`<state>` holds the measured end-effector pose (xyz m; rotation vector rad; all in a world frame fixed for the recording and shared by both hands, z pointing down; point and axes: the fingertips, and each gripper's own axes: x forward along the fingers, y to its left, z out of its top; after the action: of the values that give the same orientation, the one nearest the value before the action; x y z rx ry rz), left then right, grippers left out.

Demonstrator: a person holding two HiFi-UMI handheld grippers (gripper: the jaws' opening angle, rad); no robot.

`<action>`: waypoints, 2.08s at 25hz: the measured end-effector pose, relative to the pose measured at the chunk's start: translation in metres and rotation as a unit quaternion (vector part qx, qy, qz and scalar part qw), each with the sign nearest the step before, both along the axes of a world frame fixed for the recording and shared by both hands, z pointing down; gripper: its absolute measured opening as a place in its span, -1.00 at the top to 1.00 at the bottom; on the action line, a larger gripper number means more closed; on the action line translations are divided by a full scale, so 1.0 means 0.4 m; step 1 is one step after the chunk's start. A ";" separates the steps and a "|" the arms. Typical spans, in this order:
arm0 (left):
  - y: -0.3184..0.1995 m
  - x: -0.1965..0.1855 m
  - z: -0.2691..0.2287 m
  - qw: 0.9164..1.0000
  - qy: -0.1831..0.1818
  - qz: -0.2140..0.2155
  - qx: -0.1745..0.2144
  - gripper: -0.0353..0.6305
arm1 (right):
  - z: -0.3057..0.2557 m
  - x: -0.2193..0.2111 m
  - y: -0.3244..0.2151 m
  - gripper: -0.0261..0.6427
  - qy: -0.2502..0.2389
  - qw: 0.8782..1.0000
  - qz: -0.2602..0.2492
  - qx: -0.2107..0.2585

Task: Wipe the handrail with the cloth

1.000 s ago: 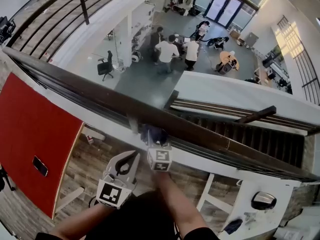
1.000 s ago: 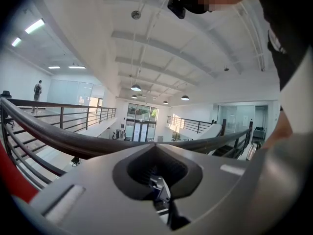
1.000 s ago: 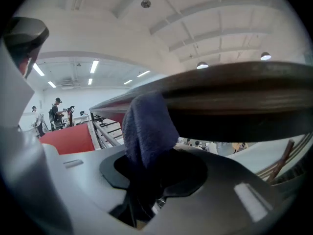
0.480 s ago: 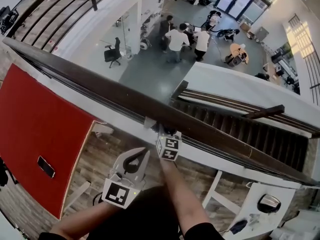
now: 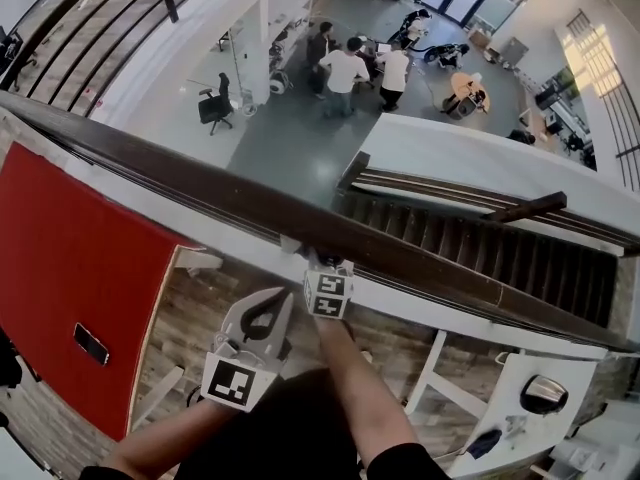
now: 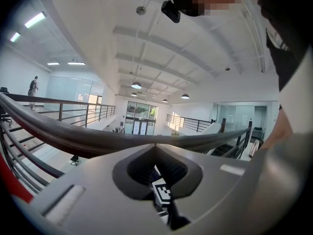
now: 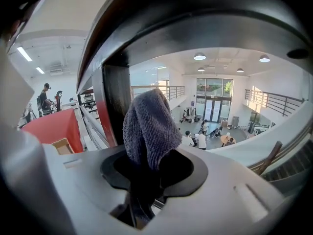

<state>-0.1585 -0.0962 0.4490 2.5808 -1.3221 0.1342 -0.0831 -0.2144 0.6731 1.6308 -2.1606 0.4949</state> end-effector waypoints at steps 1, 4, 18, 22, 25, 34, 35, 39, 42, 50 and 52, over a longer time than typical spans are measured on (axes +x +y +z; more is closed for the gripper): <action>-0.005 -0.002 0.000 1.000 -0.001 -0.002 -0.001 0.90 | -0.003 -0.004 0.000 0.54 0.000 1.000 -0.002 0.000; -0.016 -0.008 0.004 1.000 -0.004 -0.006 -0.002 0.90 | -0.002 -0.005 0.001 0.54 0.003 1.000 -0.004 0.002; 0.012 -0.017 0.036 0.999 -0.035 0.013 -0.019 0.90 | -0.003 0.005 0.040 0.54 0.018 0.997 0.026 0.067; 0.014 -0.003 0.029 0.999 -0.037 0.020 -0.017 0.90 | 0.001 0.035 0.044 0.54 0.017 0.998 0.043 0.046; 0.018 0.012 0.024 0.999 -0.037 0.022 -0.015 0.90 | 0.007 0.071 0.046 0.54 0.012 0.998 0.064 0.014; 0.065 0.077 0.022 0.999 -0.033 0.015 -0.029 0.90 | 0.033 0.205 0.059 0.54 0.018 0.992 0.101 -0.070; 0.068 0.089 0.015 0.999 -0.031 0.014 -0.027 0.90 | 0.035 0.219 0.060 0.54 0.018 0.992 0.102 -0.076; 0.089 0.139 0.010 0.999 -0.029 0.012 -0.029 0.90 | 0.044 0.272 0.059 0.54 0.013 0.990 0.104 -0.094; 0.100 0.174 -0.003 0.999 -0.023 0.013 -0.023 0.90 | 0.049 0.303 0.063 0.53 0.016 0.989 0.102 -0.104; 0.128 0.214 -0.009 0.999 -0.018 0.009 -0.024 0.90 | 0.057 0.377 0.080 0.54 0.016 0.986 0.116 -0.120; 0.131 0.223 -0.006 0.999 -0.020 0.005 -0.026 0.90 | 0.059 0.394 0.081 0.53 0.013 0.985 0.117 -0.123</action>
<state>-0.0693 -0.0440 0.4465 2.5541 -1.3004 0.2204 0.0746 -0.1821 0.6968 1.7455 -1.8132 0.7720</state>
